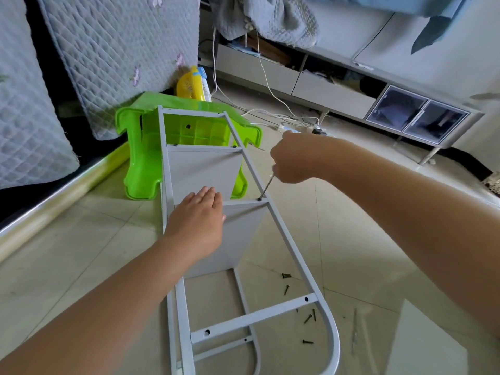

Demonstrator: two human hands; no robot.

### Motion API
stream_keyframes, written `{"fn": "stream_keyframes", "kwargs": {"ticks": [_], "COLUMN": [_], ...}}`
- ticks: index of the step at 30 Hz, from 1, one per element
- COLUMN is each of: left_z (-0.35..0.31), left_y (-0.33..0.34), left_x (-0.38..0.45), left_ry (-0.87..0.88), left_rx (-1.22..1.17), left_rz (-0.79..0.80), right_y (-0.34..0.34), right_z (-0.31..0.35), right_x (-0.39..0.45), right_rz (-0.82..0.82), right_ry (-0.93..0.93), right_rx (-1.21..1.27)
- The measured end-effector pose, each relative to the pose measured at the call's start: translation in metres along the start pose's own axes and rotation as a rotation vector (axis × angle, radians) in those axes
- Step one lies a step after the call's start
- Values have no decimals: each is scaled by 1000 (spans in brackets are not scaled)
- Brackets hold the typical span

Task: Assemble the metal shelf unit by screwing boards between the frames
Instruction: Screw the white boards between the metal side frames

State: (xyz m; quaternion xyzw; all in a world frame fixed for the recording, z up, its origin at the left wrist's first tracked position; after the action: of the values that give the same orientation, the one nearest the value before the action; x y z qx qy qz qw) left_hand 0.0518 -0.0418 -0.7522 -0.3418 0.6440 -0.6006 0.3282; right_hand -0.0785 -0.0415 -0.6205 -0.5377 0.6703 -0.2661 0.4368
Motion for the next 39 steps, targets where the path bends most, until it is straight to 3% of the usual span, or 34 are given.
{"fn": "stream_keyframes", "kwargs": {"ticks": [7, 16, 21, 25, 30, 39], "left_z": [0, 6, 9, 7, 6, 4], "left_y": [-3, -11, -13, -12, -8, -8], "left_x": [6, 24, 24, 25, 22, 19], "left_ry": [-5, -60, -64, -55, -13, -32], "left_rx": [32, 109, 126, 124, 157, 177], "left_rz": [-40, 9, 20, 22, -17, -5], "right_y": [-17, -16, -13, -14, -14, -1], "right_z": [5, 2, -1, 0, 1, 7], "right_x": [-8, 10, 11, 5, 4, 13], "right_rz": [-73, 82, 93, 95, -49, -44], "right_ry": [-197, 73, 78, -34, -133, 160], "right_rx": [-217, 204, 305, 147, 25, 335]}}
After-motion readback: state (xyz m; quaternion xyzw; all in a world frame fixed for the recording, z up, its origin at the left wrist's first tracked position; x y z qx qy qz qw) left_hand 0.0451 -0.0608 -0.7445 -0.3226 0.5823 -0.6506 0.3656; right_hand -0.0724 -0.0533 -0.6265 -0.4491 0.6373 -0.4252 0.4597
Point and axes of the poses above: each hand's wrist, its own x-axis towards the middle knuckle, its own y-axis out of the palm, z = x × y, the point moved 2 cm from there along x, towards the middle knuckle, and after that the axes turned 3 degrees about z, right-handed, at the moved point
